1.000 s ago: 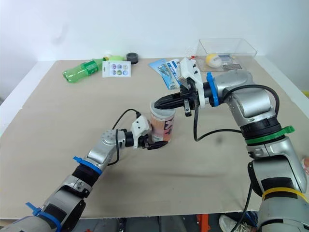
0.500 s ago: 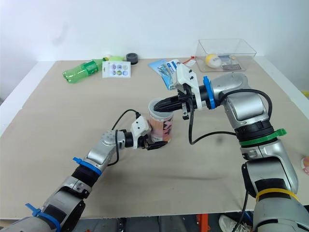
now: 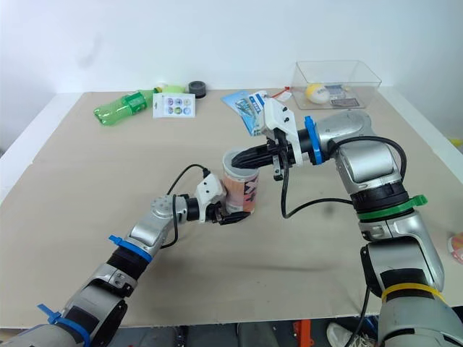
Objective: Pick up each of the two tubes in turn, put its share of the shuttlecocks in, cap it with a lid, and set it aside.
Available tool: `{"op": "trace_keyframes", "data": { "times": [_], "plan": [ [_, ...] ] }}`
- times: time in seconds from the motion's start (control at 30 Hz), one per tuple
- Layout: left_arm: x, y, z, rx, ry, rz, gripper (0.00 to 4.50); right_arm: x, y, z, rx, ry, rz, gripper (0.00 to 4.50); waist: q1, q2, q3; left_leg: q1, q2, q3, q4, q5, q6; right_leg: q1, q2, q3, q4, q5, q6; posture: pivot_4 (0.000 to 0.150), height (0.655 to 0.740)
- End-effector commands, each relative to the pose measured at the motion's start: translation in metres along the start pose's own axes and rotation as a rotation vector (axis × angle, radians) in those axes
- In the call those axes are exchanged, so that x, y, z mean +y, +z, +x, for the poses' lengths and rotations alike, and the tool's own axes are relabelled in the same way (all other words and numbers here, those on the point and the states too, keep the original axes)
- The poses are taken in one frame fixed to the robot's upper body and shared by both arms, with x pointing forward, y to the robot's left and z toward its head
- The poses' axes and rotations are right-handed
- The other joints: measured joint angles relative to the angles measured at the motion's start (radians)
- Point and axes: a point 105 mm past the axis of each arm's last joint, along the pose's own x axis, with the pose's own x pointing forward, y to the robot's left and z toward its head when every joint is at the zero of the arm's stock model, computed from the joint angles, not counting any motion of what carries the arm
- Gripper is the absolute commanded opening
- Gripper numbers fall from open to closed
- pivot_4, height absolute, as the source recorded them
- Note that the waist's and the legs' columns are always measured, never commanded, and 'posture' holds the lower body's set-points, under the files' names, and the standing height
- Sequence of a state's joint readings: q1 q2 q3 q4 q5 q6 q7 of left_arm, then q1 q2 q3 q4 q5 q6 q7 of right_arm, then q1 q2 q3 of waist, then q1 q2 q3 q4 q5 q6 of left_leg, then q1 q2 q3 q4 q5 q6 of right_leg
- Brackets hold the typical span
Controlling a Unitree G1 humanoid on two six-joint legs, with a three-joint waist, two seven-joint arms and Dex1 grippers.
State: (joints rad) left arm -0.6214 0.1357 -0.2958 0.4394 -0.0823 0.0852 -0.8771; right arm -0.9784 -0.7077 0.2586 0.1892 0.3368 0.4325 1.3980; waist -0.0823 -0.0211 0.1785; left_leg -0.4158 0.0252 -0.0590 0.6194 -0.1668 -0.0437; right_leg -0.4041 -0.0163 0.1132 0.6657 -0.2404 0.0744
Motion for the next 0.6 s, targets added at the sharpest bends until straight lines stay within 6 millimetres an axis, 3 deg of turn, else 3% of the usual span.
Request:
{"op": "trace_keyframes", "data": {
  "times": [0.03, 0.6],
  "plan": [
    [0.001, -0.023, -0.008, 0.070, 0.019, -0.057, 3.62, 0.009, -0.015, 0.013, 0.052, 0.049, 0.044, 0.04, 0.000, 0.000, 0.000, 0.001, 0.000, 0.000, 0.000, 0.000, 0.000, 0.001, 0.000, 0.000, 0.000, 0.000, 0.000, 0.150, 0.7400],
    [0.002, -0.020, -0.006, 0.054, 0.028, -0.057, 3.62, 0.006, -0.037, 0.026, 0.212, 0.070, 0.057, 0.04, -0.006, -0.002, -0.008, 0.009, 0.002, 0.001, -0.002, -0.001, -0.001, 0.006, 0.002, 0.000, 0.000, -0.003, -0.006, 0.150, 0.7400]
  ]
}}
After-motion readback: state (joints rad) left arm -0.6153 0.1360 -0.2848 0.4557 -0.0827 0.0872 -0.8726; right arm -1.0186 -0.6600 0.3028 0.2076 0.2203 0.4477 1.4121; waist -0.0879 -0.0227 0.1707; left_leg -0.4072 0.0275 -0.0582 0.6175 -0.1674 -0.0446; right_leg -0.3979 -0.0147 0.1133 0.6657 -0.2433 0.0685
